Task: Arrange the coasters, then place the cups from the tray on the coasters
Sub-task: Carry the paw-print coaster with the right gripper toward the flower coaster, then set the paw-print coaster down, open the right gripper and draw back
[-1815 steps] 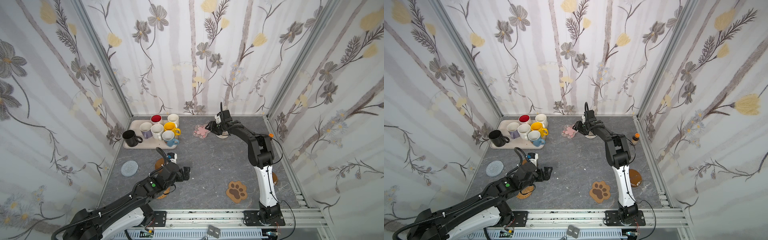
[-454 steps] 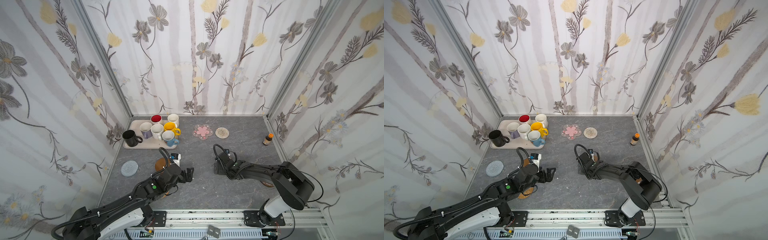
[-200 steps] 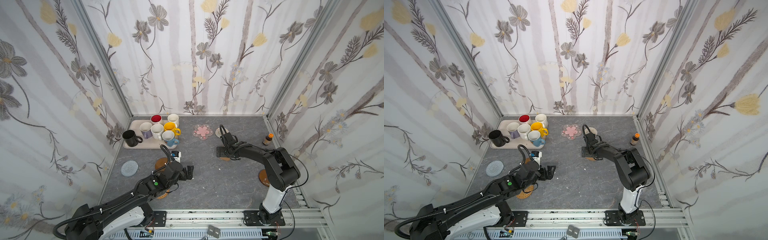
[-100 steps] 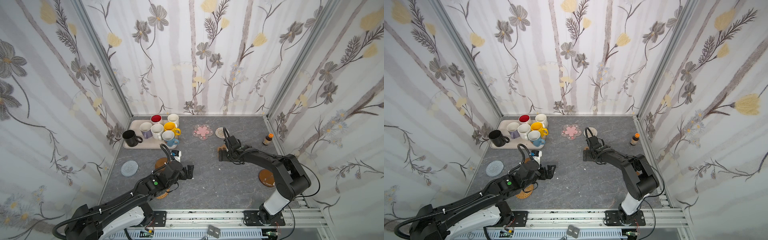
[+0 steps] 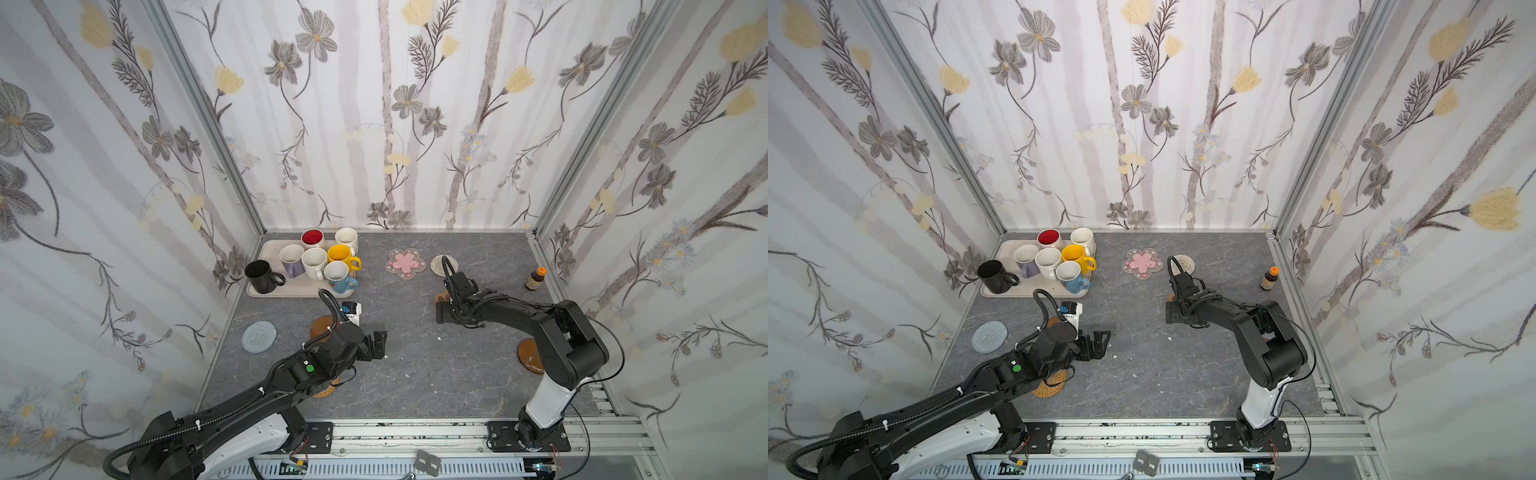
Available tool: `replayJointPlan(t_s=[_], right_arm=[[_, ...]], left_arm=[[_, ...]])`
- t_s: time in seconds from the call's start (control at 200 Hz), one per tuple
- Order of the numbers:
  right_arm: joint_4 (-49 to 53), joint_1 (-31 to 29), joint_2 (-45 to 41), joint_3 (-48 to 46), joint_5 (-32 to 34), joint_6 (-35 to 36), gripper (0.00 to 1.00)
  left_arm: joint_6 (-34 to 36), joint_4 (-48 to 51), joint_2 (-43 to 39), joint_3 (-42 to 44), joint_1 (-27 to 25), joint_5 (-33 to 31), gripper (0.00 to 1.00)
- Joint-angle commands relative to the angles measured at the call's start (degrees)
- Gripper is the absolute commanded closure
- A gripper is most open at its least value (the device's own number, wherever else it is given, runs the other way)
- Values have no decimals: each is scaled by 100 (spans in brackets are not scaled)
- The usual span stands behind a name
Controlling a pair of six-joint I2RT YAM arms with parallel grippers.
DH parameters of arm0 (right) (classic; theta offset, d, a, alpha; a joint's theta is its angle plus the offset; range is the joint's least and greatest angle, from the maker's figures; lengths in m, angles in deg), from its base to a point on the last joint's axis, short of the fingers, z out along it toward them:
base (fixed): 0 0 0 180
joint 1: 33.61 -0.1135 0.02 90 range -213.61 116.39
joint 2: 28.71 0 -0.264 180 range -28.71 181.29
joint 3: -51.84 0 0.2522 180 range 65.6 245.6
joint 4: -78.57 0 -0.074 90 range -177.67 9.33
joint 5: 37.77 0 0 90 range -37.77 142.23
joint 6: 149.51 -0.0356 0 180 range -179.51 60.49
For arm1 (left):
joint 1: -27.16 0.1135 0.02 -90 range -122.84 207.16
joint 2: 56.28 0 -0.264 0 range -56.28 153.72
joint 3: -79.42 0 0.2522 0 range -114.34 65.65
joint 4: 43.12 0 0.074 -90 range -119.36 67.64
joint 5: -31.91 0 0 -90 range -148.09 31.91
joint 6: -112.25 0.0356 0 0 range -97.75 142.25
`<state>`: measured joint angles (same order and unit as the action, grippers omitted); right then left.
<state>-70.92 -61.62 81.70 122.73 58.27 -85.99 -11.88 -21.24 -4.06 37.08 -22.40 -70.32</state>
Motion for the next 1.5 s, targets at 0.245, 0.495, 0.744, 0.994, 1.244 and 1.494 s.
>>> replayJointPlan(t_s=[0.245,0.495,0.744,0.994,1.244,1.494], right_arm=[[-157,151,370,396,-9,125,20],[-88,283,551,709,-14,196,20],[-189,363,457,761,-198,319,11],[-225,401,-228,475,-146,319,6],[-46,408,-1022,67,-198,198,6],[329,410,-2056,-234,-353,92,7]], left_arm=[[11,-21,174,-77,24,-34,0],[59,-12,208,-163,33,-25,0],[143,5,314,-356,85,147,0],[204,176,140,-496,122,203,0],[259,304,26,-527,147,236,0],[227,280,280,-721,141,417,0]])
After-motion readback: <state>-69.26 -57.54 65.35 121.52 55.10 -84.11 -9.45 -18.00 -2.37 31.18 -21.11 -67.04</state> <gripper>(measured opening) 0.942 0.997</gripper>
